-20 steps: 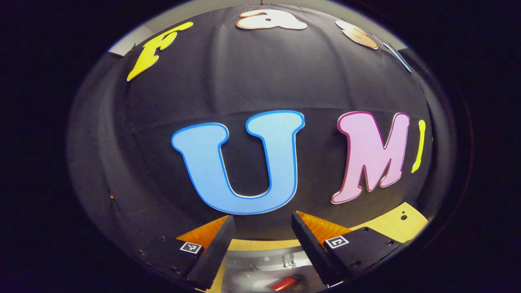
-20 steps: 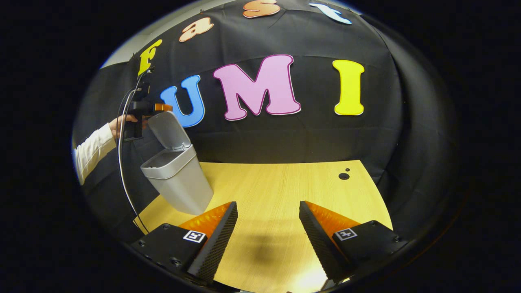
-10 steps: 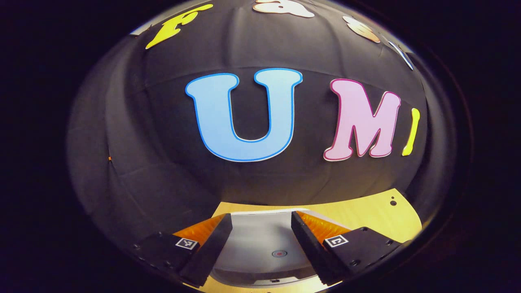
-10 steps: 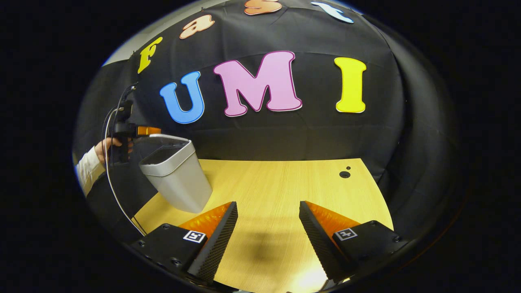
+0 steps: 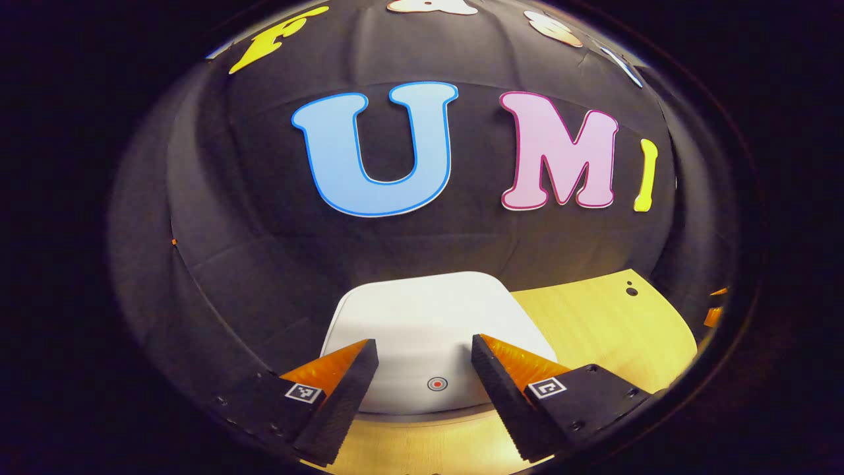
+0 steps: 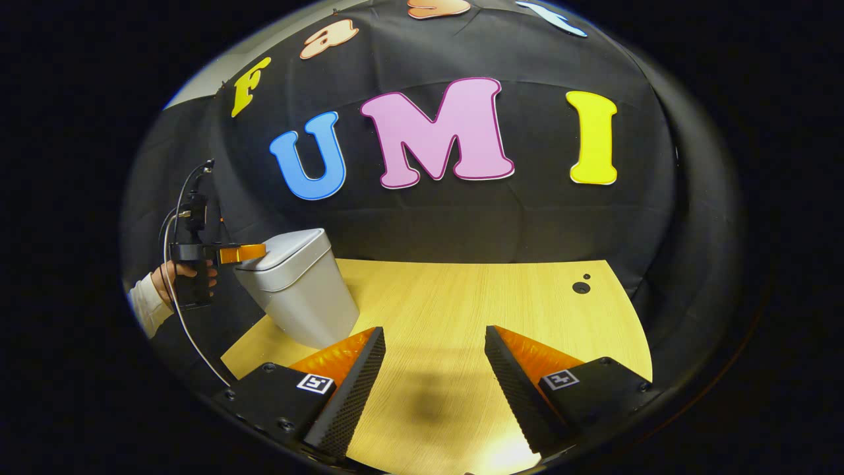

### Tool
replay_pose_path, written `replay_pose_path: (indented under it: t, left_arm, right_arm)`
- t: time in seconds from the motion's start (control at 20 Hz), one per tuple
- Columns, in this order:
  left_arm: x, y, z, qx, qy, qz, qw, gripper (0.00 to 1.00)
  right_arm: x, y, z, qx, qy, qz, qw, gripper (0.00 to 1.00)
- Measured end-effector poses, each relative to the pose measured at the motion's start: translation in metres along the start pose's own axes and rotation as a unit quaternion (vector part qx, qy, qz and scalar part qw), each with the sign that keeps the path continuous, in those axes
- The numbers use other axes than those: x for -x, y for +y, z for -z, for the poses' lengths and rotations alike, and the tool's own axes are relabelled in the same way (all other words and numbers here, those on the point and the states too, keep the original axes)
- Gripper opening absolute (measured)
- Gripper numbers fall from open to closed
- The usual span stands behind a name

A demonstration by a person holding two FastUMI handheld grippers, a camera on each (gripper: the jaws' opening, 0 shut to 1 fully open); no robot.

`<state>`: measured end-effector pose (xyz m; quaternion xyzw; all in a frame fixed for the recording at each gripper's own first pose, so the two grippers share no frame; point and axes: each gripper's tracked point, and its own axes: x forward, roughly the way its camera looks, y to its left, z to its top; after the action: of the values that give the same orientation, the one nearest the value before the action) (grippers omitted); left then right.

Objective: Press the lid of the desktop garbage bin to open it, pick up the crumpled paper on the desktop and throw it into the bin, then pick up the pop can on the desktop and drop it into the bin, and finally close the garbage bin lid.

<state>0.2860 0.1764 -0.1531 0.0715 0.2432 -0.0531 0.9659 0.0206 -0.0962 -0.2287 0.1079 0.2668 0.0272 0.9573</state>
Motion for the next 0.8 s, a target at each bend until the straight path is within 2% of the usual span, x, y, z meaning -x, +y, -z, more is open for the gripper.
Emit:
replay_pose_path:
  t: [0.1, 0.2, 0.5, 0.7, 0.8]
  left_arm:
    - [-0.001, -0.003, 0.001, -0.015, -0.001, 0.009, 1.000, 0.99]
    - [-0.002, -0.005, 0.005, -0.003, 0.007, 0.012, 1.000, 0.99]
    - [0.002, -0.010, 0.007, -0.001, -0.027, 0.041, 0.999, 1.00]
    - [0.009, -0.009, -0.004, -0.018, -0.067, 0.017, 0.997, 0.98]
    - [0.024, -0.022, -0.023, -0.012, -0.098, 0.020, 0.995, 0.95]
  right_arm:
    - [-0.001, 0.000, 0.005, 0.009, 0.006, 0.004, 1.000, 0.98]
    - [0.000, 0.003, 0.006, 0.015, 0.007, 0.003, 1.000, 0.98]
    - [0.002, 0.010, 0.012, 0.020, 0.010, 0.001, 1.000, 0.98]
    - [0.008, 0.021, 0.001, 0.020, 0.001, -0.003, 1.000, 0.98]
    - [0.013, 0.027, -0.007, 0.028, -0.010, 0.002, 1.000, 0.98]
